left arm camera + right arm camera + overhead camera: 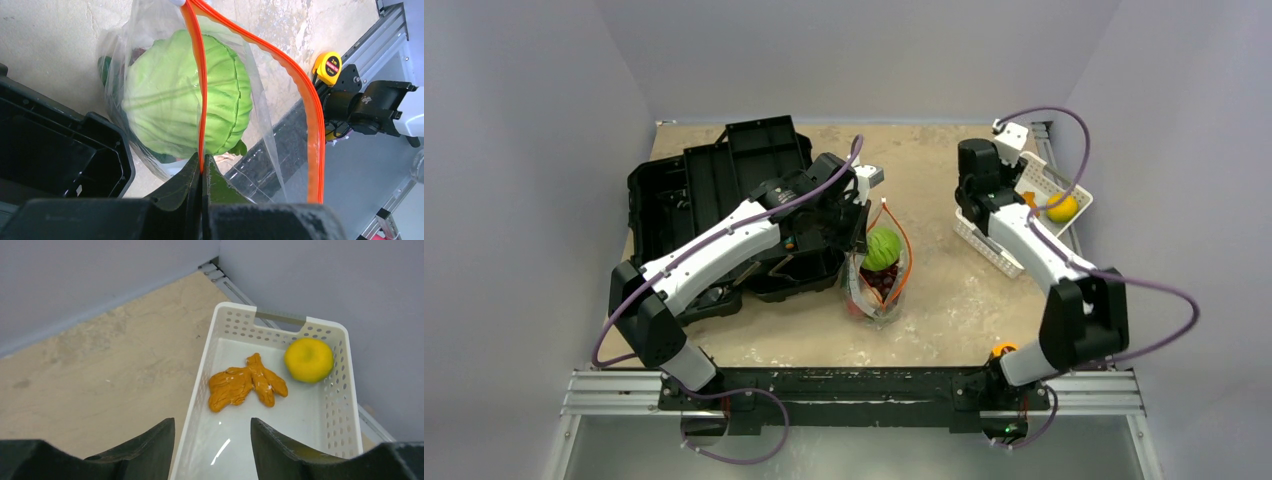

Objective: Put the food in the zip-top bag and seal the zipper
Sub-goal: Pick up the fake fruit from the bin, then place the fake fruit in the zipper food storage bag.

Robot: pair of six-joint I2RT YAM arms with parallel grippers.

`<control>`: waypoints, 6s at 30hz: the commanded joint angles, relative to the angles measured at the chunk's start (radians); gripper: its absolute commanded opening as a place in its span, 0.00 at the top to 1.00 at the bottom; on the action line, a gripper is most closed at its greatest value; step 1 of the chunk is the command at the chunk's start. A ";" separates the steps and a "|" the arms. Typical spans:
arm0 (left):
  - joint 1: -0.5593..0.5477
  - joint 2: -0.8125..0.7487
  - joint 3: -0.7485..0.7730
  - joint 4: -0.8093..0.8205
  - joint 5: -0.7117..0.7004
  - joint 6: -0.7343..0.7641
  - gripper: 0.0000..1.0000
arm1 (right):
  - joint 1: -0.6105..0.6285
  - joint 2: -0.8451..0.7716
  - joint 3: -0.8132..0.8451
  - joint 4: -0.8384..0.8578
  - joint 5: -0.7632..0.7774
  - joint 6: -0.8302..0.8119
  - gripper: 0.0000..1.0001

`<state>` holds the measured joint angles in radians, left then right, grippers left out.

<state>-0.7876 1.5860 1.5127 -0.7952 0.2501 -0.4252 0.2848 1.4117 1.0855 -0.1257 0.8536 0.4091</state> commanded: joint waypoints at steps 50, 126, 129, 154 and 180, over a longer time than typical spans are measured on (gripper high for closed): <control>0.070 -0.004 0.042 0.015 0.108 -0.026 1.00 | -0.453 0.637 0.346 -0.015 -0.050 -0.504 0.03; 0.027 0.016 0.051 -0.020 -0.020 0.028 1.00 | -0.015 -0.507 -0.038 -0.302 -1.511 -0.231 0.80; 0.027 0.020 0.054 -0.025 -0.039 0.035 1.00 | 0.030 -0.490 -0.043 -0.328 -1.529 -0.260 0.78; 0.027 0.024 0.064 -0.043 -0.084 0.051 1.00 | 0.635 -0.305 -0.021 -0.361 -0.885 -0.326 0.51; 0.027 -0.057 0.035 0.009 -0.067 0.076 1.00 | 0.640 -0.402 -0.037 -0.287 -0.796 -0.257 0.12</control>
<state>-0.7597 1.5867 1.5356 -0.8333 0.1741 -0.3767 0.9215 1.0546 1.0225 -0.4717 -0.0483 0.1169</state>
